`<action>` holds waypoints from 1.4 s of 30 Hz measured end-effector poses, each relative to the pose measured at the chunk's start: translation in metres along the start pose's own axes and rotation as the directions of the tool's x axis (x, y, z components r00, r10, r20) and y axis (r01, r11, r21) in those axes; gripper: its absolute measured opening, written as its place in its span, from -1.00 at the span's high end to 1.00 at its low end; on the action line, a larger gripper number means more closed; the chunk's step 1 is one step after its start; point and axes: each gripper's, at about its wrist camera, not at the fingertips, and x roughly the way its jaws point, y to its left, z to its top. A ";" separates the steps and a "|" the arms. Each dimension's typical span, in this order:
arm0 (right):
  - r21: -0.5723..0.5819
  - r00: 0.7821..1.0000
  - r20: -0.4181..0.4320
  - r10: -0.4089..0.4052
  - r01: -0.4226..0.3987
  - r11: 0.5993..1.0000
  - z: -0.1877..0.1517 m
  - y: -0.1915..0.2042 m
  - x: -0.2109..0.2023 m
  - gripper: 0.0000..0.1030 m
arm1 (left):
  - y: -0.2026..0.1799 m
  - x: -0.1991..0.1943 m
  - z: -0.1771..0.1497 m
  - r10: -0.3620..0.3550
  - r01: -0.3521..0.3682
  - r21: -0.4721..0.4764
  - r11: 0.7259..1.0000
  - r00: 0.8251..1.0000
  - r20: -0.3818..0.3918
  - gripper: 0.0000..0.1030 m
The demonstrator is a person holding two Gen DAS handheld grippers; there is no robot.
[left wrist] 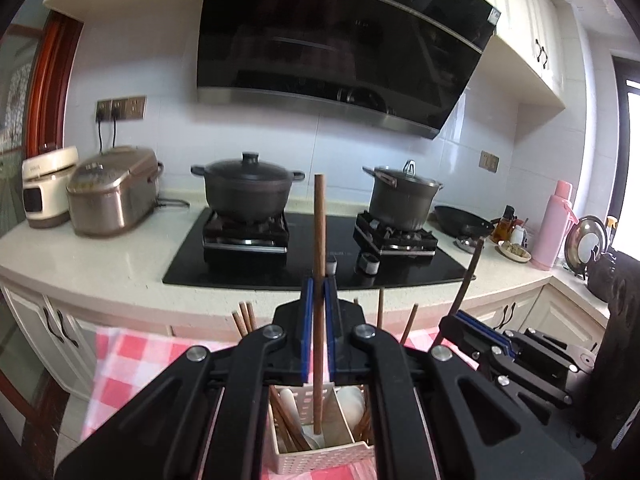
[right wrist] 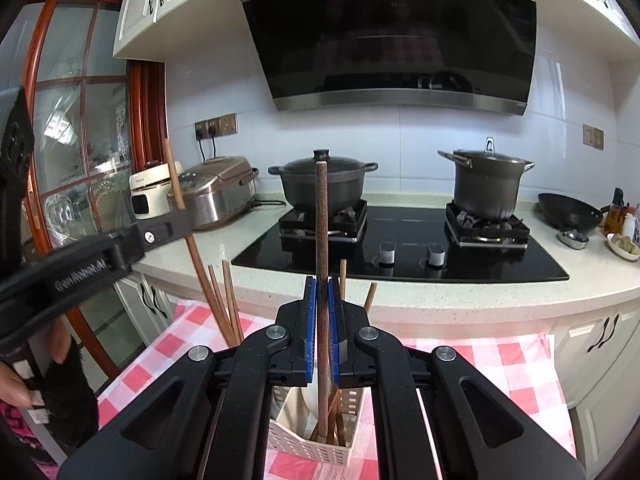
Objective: Organize utensils
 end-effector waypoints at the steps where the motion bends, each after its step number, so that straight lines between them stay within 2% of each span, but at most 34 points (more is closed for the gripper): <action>1: 0.001 1.000 -0.004 0.002 -0.002 1.000 -0.002 0.000 0.001 0.89 | 0.002 0.004 -0.004 -0.001 0.001 -0.002 1.000 1.000 -0.009 0.89; 7: -0.017 0.999 -0.047 0.022 -0.023 1.000 -0.013 0.008 0.015 0.89 | 0.008 0.024 -0.027 -0.012 0.011 -0.009 1.000 0.998 -0.069 0.89; 13: -0.034 0.995 -0.101 0.005 -0.008 0.999 -0.027 0.013 0.030 0.88 | 0.013 0.034 -0.050 -0.008 0.007 -0.012 1.000 0.992 -0.124 0.88; 16: -0.027 0.993 -0.121 0.007 -0.010 1.000 -0.031 0.011 0.035 0.86 | 0.019 0.035 -0.056 0.006 -0.008 -0.015 1.000 0.992 -0.126 0.80; 18: -0.018 0.991 -0.132 0.007 -0.009 1.000 -0.031 0.009 0.036 0.81 | 0.022 0.032 -0.058 0.012 -0.015 -0.021 1.000 0.993 -0.121 0.67; 26: -0.006 0.991 -0.132 -0.007 0.007 1.000 -0.036 0.004 0.024 0.76 | 0.033 0.008 -0.058 0.048 -0.050 -0.016 0.999 0.994 -0.094 0.61; 28: -0.005 0.992 -0.127 -0.007 0.007 1.000 -0.037 0.004 0.015 0.76 | 0.033 -0.003 -0.059 0.061 -0.061 -0.006 0.998 0.994 -0.086 0.51; 29: -0.004 0.992 -0.123 -0.004 0.004 1.000 -0.037 0.005 0.010 0.76 | 0.033 -0.008 -0.059 0.062 -0.062 -0.002 0.998 0.995 -0.083 0.41; 32: -0.008 0.994 -0.105 0.008 -0.009 1.000 -0.041 0.010 -0.009 0.73 | 0.026 -0.035 -0.066 0.073 -0.072 0.027 0.997 0.996 -0.047 -0.11; 33: -0.006 0.995 -0.096 0.010 -0.011 1.000 -0.044 0.012 -0.017 0.66 | 0.024 -0.042 -0.068 0.079 -0.078 0.033 0.996 0.996 -0.035 -0.20; 34: -0.004 0.996 -0.092 0.013 -0.013 1.000 -0.045 0.012 -0.021 0.50 | 0.021 -0.049 -0.071 0.083 -0.082 0.040 0.996 0.996 -0.027 -0.22; 36: 0.008 0.996 -0.081 0.025 -0.025 1.000 -0.054 0.013 -0.036 0.37 | 0.018 -0.065 -0.079 0.086 -0.085 0.046 0.995 0.996 -0.022 -0.37; 39: 0.028 0.997 -0.081 0.020 -0.018 0.999 -0.069 0.013 -0.055 0.34 | 0.018 -0.088 -0.097 0.118 -0.117 0.048 0.992 0.993 -0.004 -0.57; 42: 0.032 0.996 -0.085 0.021 -0.018 0.999 -0.084 0.016 -0.073 0.18 | 0.018 -0.111 -0.118 0.147 -0.147 0.047 0.988 0.989 0.006 -0.78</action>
